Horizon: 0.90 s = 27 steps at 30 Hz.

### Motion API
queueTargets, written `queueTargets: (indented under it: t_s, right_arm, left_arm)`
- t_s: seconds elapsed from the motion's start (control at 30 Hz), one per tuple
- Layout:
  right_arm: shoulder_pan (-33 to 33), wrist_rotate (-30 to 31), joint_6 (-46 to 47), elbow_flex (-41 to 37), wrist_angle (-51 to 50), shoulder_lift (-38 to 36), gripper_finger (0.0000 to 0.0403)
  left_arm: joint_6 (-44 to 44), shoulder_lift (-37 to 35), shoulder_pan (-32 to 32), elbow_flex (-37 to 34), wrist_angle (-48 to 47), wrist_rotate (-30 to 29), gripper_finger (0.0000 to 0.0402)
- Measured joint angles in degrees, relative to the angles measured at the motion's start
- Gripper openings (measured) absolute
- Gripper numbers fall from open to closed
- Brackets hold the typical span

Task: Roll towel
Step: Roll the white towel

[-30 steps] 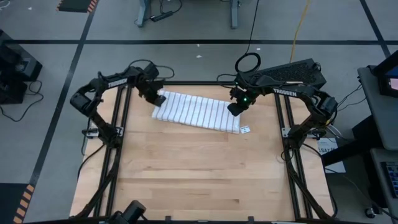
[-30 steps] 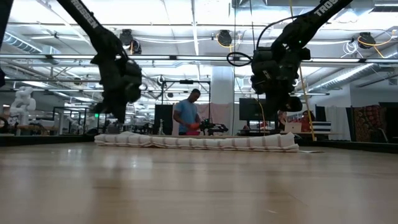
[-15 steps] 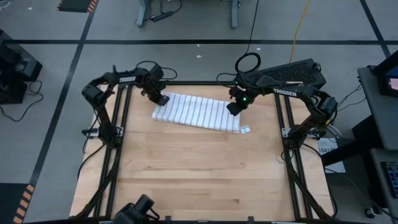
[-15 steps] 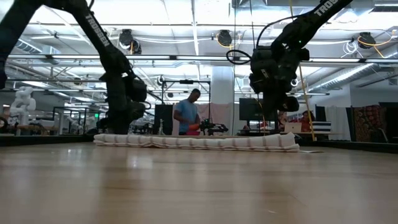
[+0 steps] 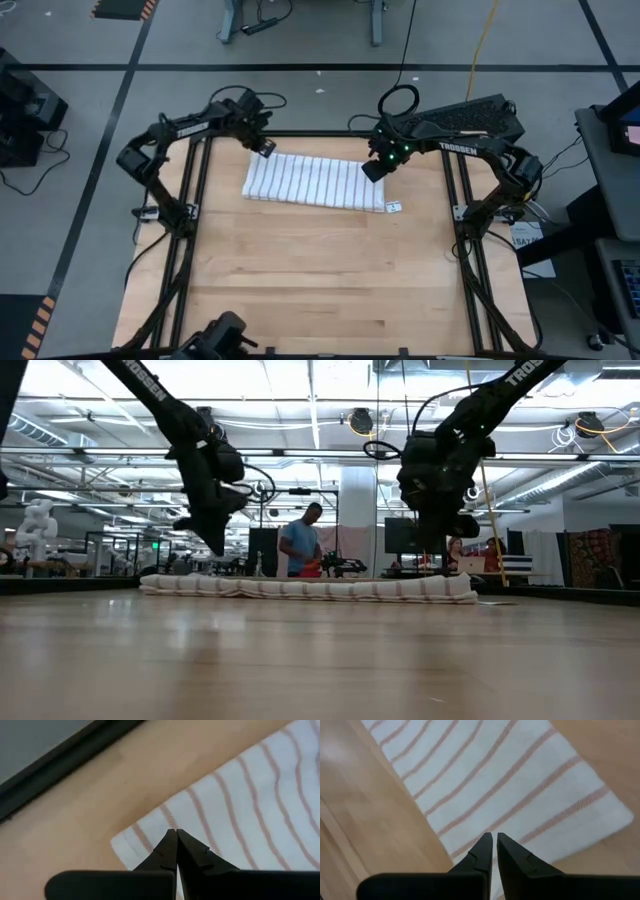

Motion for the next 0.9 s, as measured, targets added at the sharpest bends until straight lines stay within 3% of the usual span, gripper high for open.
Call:
queueTargets:
  t_s: [0.2,0.5,0.63,0.77,0.9]
  right_arm:
    - [0.0,-0.3,0.3,0.0,-0.5,0.0,0.0018]
    - [0.0,-0.4,-0.1,0.0,-2.8,0.0,0.0018]
    - [0.0,-0.2,-1.1,0.0,-3.8,0.0,0.0018]
    - [0.0,-0.1,-1.6,0.0,-4.5,0.0,0.0018]
    - [0.0,-0.1,-1.7,0.0,-4.3,0.0,0.0018]
  left_arm:
    - [-1.1,7.3,0.6,-0.1,-0.2,2.7,0.0006]
    - [-2.2,12.3,0.6,0.2,0.7,-0.4,0.0006]
    - [-4.3,8.8,0.7,-0.3,-1.5,-1.2,0.0006]
    - [-5.9,0.2,-0.7,0.0,-4.0,-2.0,0.0006]
    - [-4.7,-7.3,-4.8,-0.2,-5.7,2.5,0.0006]
